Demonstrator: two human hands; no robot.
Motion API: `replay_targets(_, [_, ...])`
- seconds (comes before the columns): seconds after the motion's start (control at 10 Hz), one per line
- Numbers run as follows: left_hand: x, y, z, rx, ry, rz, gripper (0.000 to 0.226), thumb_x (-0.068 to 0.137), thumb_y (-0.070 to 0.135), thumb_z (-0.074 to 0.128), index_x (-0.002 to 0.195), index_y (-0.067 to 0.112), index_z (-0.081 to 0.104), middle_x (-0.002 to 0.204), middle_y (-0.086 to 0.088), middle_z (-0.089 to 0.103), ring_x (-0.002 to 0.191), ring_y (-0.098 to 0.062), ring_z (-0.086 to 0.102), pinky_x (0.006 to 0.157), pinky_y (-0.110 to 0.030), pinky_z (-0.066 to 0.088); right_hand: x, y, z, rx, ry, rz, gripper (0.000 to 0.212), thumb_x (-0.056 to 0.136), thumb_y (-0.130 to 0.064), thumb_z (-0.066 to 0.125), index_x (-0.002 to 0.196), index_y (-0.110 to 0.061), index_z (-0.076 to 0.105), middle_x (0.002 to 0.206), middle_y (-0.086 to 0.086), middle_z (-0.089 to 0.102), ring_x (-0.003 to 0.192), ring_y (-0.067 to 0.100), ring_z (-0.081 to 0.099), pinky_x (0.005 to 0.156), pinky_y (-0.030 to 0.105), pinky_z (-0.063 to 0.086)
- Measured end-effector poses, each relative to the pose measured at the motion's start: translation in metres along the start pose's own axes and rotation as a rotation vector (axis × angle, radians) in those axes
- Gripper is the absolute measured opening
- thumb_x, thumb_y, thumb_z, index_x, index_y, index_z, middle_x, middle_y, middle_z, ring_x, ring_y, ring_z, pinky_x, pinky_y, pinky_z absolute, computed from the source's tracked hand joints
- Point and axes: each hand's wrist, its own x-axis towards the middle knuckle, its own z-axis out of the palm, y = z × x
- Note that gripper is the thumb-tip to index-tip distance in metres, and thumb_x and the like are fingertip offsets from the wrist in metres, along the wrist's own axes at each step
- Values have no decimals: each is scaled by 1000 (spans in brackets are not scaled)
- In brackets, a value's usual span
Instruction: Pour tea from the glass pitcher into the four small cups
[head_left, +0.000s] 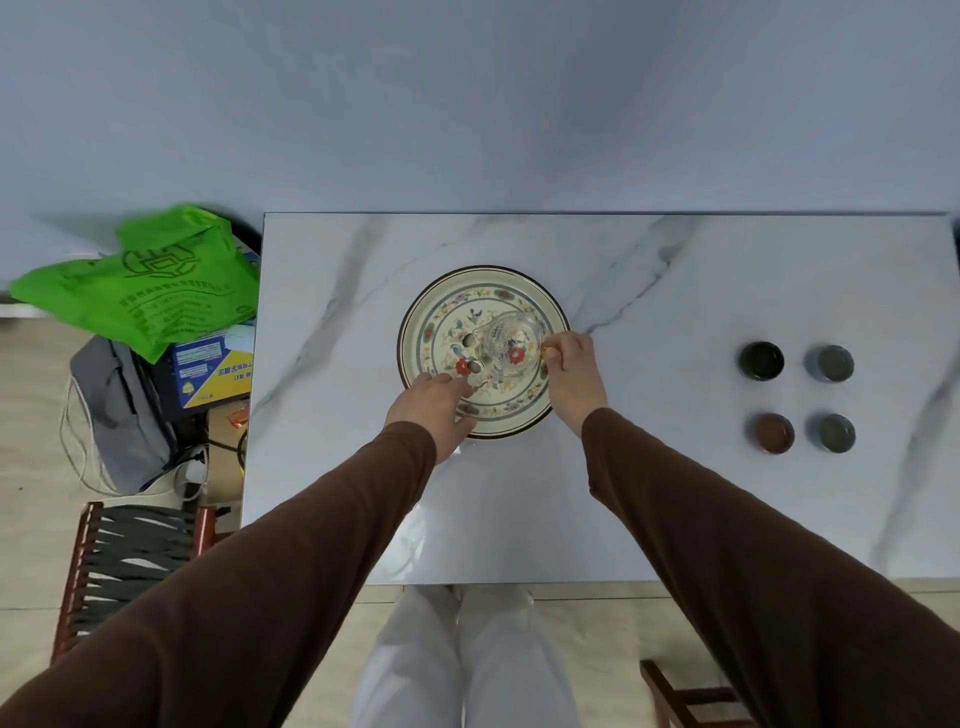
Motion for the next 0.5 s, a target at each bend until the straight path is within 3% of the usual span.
replay_targets(0.1, [-8, 3, -4, 12, -13, -14, 44, 88, 37, 55, 130, 21, 53, 125, -3, 59, 119, -25, 47, 96, -38, 44, -12, -2, -9, 1, 8, 55, 42, 102, -21, 41, 142, -10, 39, 146, 7, 33, 121, 22, 51, 103, 28, 37])
replay_targets(0.2, [-20, 6, -8, 15, -20, -31, 44, 87, 37, 56, 128, 21, 53, 127, -2, 57, 121, -24, 46, 97, -39, 46, -32, 1, -18, -31, -7, 115, 46, 99, -22, 48, 143, -14, 37, 143, 8, 40, 124, 27, 52, 101, 34, 40])
replay_targets(0.3, [-37, 9, -14, -4, -34, -49, 43, 86, 35, 58, 127, 23, 54, 129, -2, 56, 123, -25, 46, 98, -41, 46, -56, 7, -28, -130, -126, 134, 48, 96, -23, 52, 141, -13, 39, 139, 10, 48, 123, 29, 54, 102, 39, 43])
replay_targets(0.5, [-79, 16, -22, 36, -26, -12, 48, 85, 37, 60, 131, 22, 53, 133, -2, 53, 124, -25, 45, 99, -40, 45, -107, 1, -45, -477, -251, -26, 42, 95, -32, 49, 134, -15, 50, 129, 9, 59, 121, 29, 50, 99, 40, 45])
